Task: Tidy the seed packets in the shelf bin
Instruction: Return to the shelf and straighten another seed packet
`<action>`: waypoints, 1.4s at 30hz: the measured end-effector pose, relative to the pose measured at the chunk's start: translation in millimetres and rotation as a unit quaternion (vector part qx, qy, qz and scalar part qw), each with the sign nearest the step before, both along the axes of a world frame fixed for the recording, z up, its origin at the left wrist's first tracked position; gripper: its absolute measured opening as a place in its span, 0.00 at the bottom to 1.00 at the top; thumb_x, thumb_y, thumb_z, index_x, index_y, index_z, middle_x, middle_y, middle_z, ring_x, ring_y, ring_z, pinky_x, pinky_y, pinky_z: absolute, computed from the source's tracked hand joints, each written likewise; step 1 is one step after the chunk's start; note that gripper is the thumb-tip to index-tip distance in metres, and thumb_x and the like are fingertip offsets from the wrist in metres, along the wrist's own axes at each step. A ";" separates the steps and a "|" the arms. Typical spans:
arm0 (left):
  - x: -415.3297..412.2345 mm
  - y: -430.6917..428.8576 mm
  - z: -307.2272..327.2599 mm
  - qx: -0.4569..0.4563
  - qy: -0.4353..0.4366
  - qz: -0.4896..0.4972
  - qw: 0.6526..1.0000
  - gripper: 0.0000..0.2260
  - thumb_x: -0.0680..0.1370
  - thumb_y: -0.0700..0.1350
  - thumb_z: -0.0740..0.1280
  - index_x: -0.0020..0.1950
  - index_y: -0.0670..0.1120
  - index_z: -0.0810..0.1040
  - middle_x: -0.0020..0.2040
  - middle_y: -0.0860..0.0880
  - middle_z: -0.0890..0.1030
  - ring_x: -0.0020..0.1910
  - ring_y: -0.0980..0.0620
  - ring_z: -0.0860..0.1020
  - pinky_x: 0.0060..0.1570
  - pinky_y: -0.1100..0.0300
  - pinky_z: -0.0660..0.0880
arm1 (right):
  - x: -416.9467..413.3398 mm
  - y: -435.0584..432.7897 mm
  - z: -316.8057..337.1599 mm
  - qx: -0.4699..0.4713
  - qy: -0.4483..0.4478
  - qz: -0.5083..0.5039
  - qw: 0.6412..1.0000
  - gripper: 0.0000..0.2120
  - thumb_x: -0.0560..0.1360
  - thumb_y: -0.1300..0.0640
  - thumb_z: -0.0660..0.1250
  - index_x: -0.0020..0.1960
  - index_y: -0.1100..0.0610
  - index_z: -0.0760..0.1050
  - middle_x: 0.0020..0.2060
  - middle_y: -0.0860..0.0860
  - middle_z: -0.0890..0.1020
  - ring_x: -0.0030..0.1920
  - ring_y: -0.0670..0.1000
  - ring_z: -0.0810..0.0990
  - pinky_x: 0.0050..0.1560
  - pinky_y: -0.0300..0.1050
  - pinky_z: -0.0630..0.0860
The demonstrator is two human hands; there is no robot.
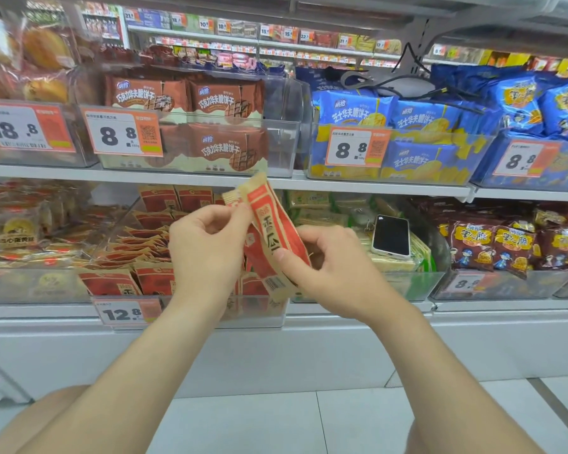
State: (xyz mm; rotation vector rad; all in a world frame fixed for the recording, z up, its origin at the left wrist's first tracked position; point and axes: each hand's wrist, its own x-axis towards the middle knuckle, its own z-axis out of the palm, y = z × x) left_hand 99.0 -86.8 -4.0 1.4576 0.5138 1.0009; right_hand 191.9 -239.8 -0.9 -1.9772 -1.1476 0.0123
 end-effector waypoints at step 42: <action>4.8 -16.1 -9.7 0.104 0.174 -0.154 0.967 0.03 0.78 0.46 0.79 0.44 0.50 0.90 0.42 0.55 0.89 0.44 0.53 0.88 0.35 0.58 0.85 | -9.0 0.1 13.3 0.049 0.376 -0.126 0.917 0.11 0.87 0.54 0.60 0.54 0.55 0.81 0.37 0.57 0.89 0.37 0.62 0.89 0.39 0.53 0.86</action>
